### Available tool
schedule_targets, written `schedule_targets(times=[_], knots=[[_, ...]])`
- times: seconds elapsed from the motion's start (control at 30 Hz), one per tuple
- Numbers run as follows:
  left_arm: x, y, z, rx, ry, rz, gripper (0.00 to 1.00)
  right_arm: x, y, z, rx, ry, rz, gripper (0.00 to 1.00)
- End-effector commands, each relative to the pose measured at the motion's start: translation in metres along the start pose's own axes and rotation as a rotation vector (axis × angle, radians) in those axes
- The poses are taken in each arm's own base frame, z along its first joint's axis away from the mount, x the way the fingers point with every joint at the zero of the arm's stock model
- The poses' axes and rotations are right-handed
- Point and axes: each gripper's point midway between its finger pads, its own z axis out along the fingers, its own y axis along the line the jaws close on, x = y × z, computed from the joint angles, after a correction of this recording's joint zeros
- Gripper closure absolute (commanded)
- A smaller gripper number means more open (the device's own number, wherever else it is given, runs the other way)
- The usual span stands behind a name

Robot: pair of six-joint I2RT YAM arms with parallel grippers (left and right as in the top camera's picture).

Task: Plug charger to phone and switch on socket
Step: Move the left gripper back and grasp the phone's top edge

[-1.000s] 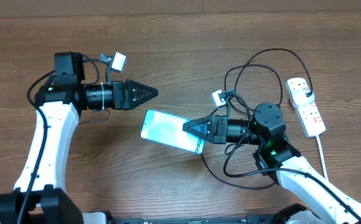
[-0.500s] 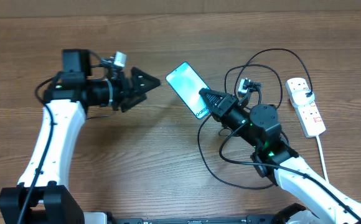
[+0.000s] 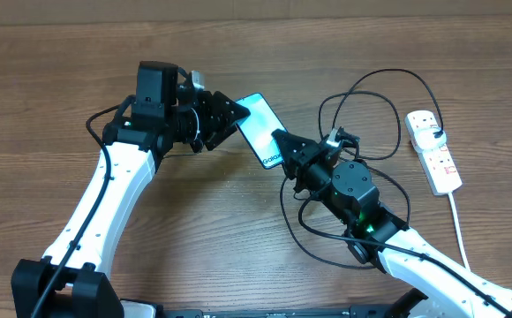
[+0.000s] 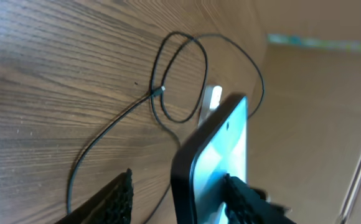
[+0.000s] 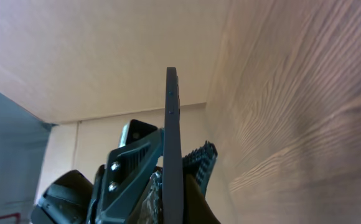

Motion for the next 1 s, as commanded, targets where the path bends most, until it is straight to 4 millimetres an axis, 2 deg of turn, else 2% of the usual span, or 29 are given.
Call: schedule_targets(times=[0.0, 0.13, 0.4, 0.67, 0.73, 0.9, 0.97], knots=[[-0.010, -0.006, 0.000, -0.001, -0.053, -0.109, 0.56, 0.009, 0.019, -0.002, -0.051, 0.039, 0.082, 0.96], [-0.006, -0.019, 0.006, 0.031, -0.055, -0.134, 0.58, 0.010, 0.019, -0.002, -0.053, 0.042, 0.099, 0.96], [0.012, -0.025, 0.017, 0.023, -0.017, -0.178, 0.68, 0.010, 0.021, -0.001, -0.062, 0.031, 0.137, 0.96], [0.027, -0.033, 0.016, 0.063, 0.079, -0.217, 0.88, 0.006, 0.020, -0.001, -0.062, 0.011, 0.160, 0.96], [0.029, -0.034, 0.015, 0.069, 0.092, -0.229, 0.94, 0.006, 0.019, -0.001, -0.061, 0.009, 0.160, 0.96], [0.025, -0.032, 0.015, 0.059, 0.067, -0.232, 0.96, 0.008, 0.013, 0.000, -0.036, 0.024, 0.156, 0.96], [0.020, -0.029, 0.015, 0.049, 0.041, -0.233, 0.96, 0.010, 0.009, 0.000, -0.014, 0.032, 0.156, 0.89]])
